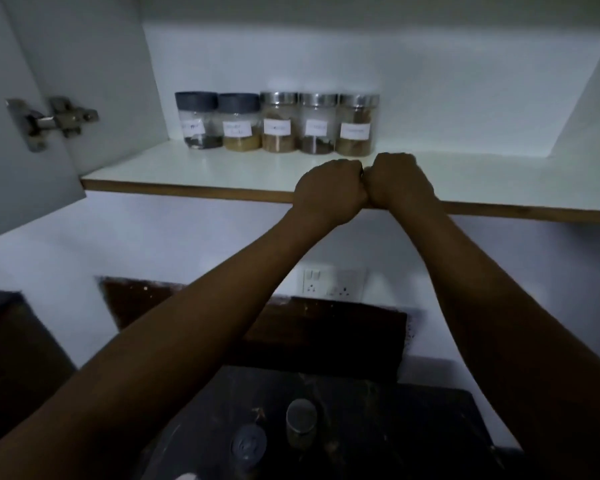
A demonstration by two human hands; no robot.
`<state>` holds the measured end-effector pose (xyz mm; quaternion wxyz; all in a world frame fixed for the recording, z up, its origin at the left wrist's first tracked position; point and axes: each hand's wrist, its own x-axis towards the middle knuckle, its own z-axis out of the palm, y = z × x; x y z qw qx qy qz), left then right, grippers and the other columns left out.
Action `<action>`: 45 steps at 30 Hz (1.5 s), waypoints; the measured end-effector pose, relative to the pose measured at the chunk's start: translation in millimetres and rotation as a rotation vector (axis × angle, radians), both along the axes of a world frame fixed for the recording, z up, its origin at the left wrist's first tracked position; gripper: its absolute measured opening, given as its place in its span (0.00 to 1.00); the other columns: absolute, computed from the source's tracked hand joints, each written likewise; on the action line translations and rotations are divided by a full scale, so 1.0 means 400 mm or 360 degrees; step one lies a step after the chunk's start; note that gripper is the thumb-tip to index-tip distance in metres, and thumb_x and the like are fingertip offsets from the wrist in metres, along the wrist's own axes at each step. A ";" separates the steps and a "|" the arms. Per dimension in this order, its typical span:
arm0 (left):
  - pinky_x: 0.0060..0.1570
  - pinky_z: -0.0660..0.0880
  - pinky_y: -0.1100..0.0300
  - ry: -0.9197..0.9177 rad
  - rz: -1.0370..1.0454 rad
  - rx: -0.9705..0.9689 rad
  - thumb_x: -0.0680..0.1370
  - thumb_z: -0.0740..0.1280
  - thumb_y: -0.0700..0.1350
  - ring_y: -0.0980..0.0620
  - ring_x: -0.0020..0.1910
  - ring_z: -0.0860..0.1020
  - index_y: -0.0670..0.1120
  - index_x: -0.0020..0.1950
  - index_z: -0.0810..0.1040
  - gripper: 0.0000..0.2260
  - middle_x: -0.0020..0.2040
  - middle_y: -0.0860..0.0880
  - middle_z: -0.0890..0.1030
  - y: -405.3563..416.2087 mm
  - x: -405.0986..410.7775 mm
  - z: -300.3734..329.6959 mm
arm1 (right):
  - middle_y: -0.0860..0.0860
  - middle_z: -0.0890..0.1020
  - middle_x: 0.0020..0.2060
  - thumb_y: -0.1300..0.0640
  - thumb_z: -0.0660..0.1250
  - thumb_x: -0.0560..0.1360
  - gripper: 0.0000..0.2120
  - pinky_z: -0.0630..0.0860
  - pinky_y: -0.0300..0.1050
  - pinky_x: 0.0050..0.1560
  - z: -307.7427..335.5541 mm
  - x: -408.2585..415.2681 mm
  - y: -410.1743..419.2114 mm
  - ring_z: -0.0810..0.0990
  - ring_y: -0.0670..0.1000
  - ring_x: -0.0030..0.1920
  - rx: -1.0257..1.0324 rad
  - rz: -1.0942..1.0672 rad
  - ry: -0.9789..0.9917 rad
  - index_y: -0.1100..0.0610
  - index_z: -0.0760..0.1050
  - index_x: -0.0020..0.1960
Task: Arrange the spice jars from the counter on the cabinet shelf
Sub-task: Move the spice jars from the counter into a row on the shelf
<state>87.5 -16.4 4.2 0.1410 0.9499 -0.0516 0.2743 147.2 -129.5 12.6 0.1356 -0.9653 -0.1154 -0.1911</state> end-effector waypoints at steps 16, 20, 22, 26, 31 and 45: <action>0.81 0.56 0.44 0.0555 -0.0280 -0.0237 0.81 0.64 0.44 0.44 0.85 0.49 0.41 0.82 0.61 0.29 0.84 0.44 0.57 0.079 -0.225 -0.921 | 0.50 0.56 0.83 0.54 0.59 0.86 0.30 0.63 0.50 0.81 -0.971 -0.344 0.038 0.59 0.51 0.82 0.0844 0.0287 0.0777 0.52 0.51 0.84; 0.83 0.50 0.43 0.1277 -0.0143 -0.0158 0.78 0.71 0.51 0.44 0.85 0.45 0.47 0.85 0.50 0.42 0.86 0.47 0.47 0.099 -0.242 -1.070 | 0.52 0.56 0.83 0.52 0.69 0.80 0.41 0.62 0.53 0.81 -1.113 -0.385 0.048 0.59 0.54 0.82 0.0477 0.0323 0.1204 0.53 0.50 0.84; 0.82 0.53 0.41 0.1433 -0.0122 -0.0115 0.77 0.73 0.48 0.41 0.85 0.47 0.49 0.85 0.48 0.44 0.86 0.47 0.46 0.107 -0.234 -1.098 | 0.54 0.57 0.83 0.55 0.70 0.80 0.40 0.61 0.55 0.81 -1.138 -0.384 0.068 0.59 0.55 0.82 0.0405 0.0354 0.1220 0.54 0.51 0.84; 0.77 0.65 0.40 0.1529 -0.0136 -0.0132 0.77 0.72 0.44 0.37 0.82 0.58 0.51 0.85 0.48 0.43 0.85 0.48 0.47 0.104 -0.209 -1.094 | 0.54 0.57 0.82 0.57 0.67 0.80 0.40 0.63 0.60 0.79 -1.139 -0.373 0.074 0.60 0.58 0.81 0.0375 0.0379 0.1230 0.55 0.48 0.84; 0.71 0.72 0.42 0.1518 -0.0136 -0.0110 0.76 0.74 0.47 0.37 0.75 0.67 0.53 0.82 0.58 0.38 0.80 0.46 0.59 0.093 -0.240 -1.181 | 0.54 0.58 0.82 0.56 0.64 0.81 0.36 0.60 0.54 0.81 -1.225 -0.432 0.050 0.60 0.56 0.81 0.0297 0.0305 0.1129 0.56 0.50 0.84; 0.55 0.78 0.57 0.1225 -0.0328 -0.0485 0.71 0.76 0.55 0.53 0.56 0.79 0.48 0.61 0.77 0.23 0.59 0.51 0.78 0.082 -0.234 -0.942 | 0.53 0.68 0.77 0.48 0.79 0.70 0.49 0.72 0.56 0.74 -1.050 -0.457 -0.007 0.68 0.55 0.77 0.0678 0.0305 0.0713 0.53 0.55 0.83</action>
